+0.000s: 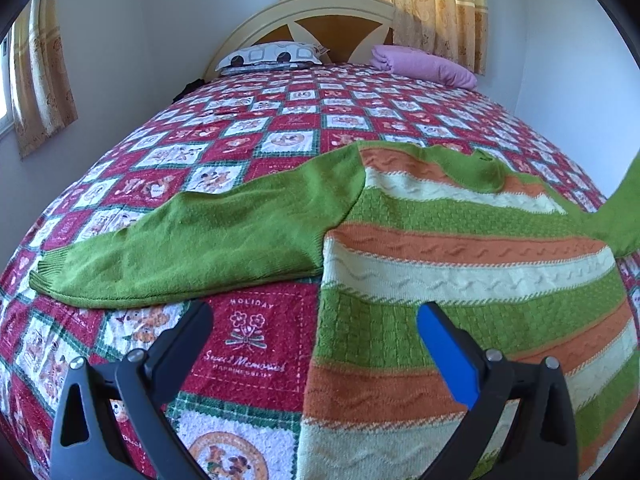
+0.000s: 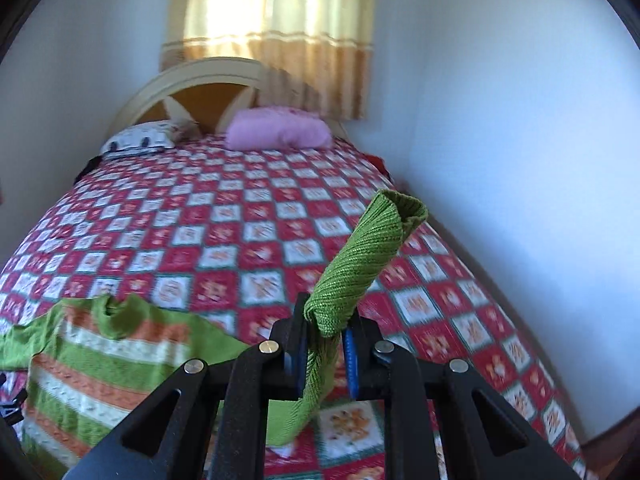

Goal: Fold small clothes
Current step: 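Lift the sleeve with the right gripper, lay it across the sweater body, open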

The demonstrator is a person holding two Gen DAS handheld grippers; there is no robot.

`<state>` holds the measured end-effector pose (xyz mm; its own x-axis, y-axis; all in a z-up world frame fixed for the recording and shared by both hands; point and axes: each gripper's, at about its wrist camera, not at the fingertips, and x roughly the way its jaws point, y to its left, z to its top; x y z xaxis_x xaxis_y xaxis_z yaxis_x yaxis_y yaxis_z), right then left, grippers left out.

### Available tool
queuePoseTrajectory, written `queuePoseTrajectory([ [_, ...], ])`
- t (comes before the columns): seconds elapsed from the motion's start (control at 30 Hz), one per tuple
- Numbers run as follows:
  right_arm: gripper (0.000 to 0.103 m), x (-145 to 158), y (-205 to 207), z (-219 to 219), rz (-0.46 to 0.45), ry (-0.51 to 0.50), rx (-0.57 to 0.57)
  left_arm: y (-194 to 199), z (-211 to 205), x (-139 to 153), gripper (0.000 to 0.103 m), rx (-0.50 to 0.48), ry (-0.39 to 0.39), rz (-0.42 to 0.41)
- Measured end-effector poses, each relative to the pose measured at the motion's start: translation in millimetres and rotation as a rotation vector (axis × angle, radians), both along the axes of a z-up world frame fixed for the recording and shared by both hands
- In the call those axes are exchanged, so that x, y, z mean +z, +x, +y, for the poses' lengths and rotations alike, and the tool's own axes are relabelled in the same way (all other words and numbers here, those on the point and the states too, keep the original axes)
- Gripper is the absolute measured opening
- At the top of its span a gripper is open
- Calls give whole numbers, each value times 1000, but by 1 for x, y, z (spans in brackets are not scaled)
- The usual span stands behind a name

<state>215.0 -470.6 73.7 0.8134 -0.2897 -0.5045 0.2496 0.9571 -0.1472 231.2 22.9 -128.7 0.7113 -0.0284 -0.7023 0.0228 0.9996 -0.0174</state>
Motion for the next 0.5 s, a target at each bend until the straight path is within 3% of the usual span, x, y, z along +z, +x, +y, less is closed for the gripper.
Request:
queuePoseTrajectory([
  [0.3,15,27,16,115,-20,-75,198,-2,10,-4,103,-7,-43,5],
  [0.5,15,0,37,201,5,-82,347,-5,22,-4,103,13,-77,17],
])
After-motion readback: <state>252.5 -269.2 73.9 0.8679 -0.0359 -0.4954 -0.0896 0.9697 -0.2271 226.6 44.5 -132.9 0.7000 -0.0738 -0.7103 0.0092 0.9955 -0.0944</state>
